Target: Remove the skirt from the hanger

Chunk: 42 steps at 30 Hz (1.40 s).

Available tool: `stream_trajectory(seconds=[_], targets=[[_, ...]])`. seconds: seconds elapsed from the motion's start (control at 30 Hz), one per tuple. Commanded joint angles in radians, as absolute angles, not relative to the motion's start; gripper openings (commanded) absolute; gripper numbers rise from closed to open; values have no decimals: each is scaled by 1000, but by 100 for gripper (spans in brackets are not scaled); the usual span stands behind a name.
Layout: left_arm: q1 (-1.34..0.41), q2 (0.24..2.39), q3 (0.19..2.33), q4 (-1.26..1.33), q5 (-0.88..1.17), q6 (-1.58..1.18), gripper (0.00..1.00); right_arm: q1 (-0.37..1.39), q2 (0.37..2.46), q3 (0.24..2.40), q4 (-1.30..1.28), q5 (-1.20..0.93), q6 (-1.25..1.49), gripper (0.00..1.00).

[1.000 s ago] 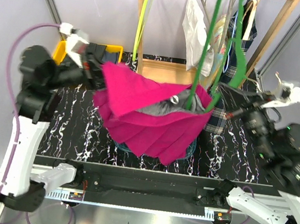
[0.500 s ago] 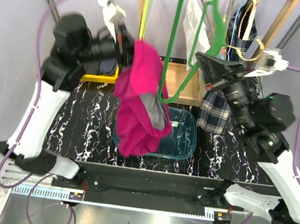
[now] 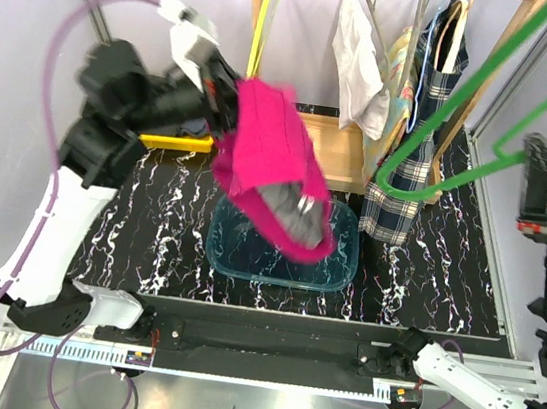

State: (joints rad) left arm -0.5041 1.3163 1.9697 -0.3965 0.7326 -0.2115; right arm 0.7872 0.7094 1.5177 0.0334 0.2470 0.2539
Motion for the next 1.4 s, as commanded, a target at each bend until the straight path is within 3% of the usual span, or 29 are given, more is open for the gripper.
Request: stream_trajectory(seconds=[0.0, 0.23, 0.53, 0.57, 0.6, 0.67, 0.77, 0.8, 0.83, 1.07, 1.37], targets=[[-548, 1259, 1749, -348, 696, -163, 0, 784, 686, 1516, 18, 314, 192, 0], [-640, 1264, 1505, -455, 573, 41, 0, 782, 646, 1536, -81, 315, 184, 0], [-701, 1402, 1447, -465, 260, 231, 0, 784, 604, 1549, -207, 409, 141, 0], [-704, 1420, 1457, -459, 212, 268, 4, 782, 603, 1557, -233, 478, 141, 0], [-712, 1442, 1465, -460, 160, 287, 14, 784, 594, 1565, -308, 565, 155, 0], [-716, 1520, 1492, -527, 62, 354, 46, 784, 581, 1539, -418, 925, 207, 0], [-718, 1563, 1525, -594, 34, 357, 65, 784, 545, 1418, -612, 1227, 352, 0], [-718, 1552, 1500, -589, 40, 354, 88, 782, 534, 1390, -731, 1264, 407, 0], [-718, 1520, 1488, -566, 58, 353, 99, 782, 531, 1361, -773, 1310, 457, 0], [-716, 1338, 1460, -531, 100, 328, 99, 784, 560, 1053, -865, 1302, 705, 0], [-703, 1125, 1488, -568, 101, 290, 99, 784, 523, 835, -890, 1327, 828, 1]])
